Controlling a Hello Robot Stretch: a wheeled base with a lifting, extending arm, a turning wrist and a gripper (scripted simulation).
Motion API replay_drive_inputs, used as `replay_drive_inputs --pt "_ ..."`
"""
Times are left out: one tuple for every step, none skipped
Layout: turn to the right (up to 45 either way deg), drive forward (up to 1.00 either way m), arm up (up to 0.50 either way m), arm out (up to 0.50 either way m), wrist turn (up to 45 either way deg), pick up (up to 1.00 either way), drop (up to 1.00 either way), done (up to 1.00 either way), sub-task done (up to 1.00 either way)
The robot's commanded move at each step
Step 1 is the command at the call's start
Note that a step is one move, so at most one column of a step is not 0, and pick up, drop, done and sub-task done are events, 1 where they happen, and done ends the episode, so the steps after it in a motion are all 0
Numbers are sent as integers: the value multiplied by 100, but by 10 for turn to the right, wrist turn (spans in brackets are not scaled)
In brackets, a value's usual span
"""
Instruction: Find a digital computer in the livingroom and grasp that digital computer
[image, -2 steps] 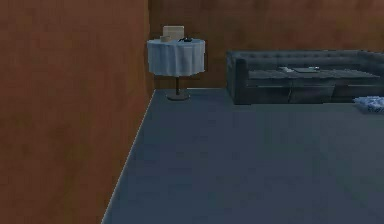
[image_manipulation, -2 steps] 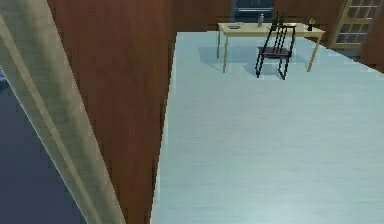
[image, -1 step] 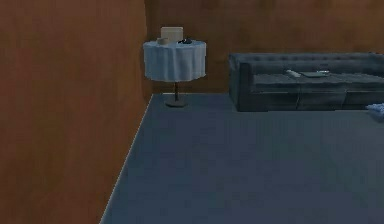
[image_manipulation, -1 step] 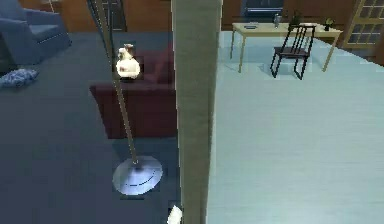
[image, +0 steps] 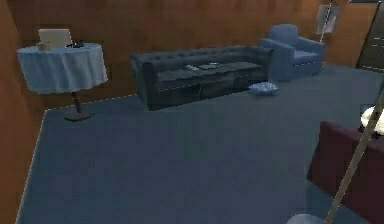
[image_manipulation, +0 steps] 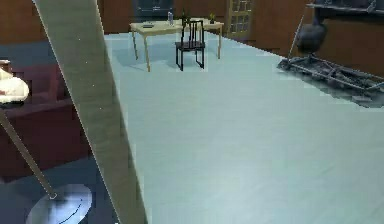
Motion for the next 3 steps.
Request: replay_drive_inputs --pt "0 100 0 0 0 0 0 0 0" --pt "0 100 0 0 0 0 0 0 0" --pt "30 0 0 0 0 0 0 0 0"
